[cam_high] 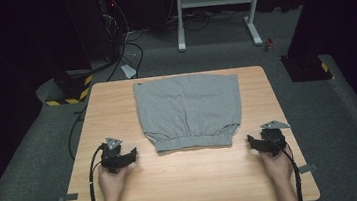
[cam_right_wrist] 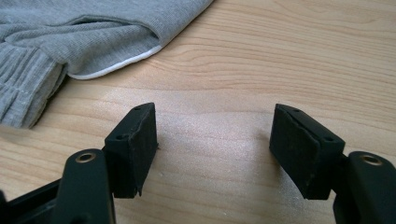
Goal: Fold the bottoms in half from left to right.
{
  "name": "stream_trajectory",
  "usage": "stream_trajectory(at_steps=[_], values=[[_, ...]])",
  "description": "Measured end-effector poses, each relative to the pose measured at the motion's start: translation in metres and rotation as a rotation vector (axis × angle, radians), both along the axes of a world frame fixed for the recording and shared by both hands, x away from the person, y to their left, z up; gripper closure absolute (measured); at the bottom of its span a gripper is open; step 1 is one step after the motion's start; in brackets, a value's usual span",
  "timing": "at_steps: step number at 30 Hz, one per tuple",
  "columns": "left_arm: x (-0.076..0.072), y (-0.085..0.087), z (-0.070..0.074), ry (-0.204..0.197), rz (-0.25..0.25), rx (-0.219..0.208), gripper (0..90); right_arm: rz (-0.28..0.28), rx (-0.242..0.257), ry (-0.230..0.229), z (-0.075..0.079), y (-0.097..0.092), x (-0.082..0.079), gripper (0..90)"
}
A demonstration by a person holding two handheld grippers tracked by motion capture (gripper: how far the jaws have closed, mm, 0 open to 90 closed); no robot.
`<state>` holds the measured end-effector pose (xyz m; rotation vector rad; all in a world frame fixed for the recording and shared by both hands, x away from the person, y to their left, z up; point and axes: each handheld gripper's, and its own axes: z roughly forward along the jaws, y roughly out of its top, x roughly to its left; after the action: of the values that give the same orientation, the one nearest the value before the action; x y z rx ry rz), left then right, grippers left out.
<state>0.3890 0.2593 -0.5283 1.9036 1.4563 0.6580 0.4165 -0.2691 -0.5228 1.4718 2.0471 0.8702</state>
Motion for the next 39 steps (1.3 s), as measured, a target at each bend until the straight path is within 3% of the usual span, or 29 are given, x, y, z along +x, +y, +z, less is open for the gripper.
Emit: stream_trajectory(at_steps=[17, 33, 39], values=[[0.0001, -0.0001, 0.0001, 0.001, -0.002, 0.002, 25.8, 0.0, 0.0, -0.002, -0.0001, 0.0, -0.0004, 31.7], [0.0008, -0.0032, 0.0, 0.016, -0.015, 0.009, 17.8, 0.006, -0.008, 0.016, -0.0007, 0.0033, -0.0017, 18.7], [0.0012, -0.0048, -0.0002, 0.016, -0.011, -0.001, 17.8, 0.008, -0.009, 0.015, -0.0004, 0.0031, -0.0015, 21.0]])
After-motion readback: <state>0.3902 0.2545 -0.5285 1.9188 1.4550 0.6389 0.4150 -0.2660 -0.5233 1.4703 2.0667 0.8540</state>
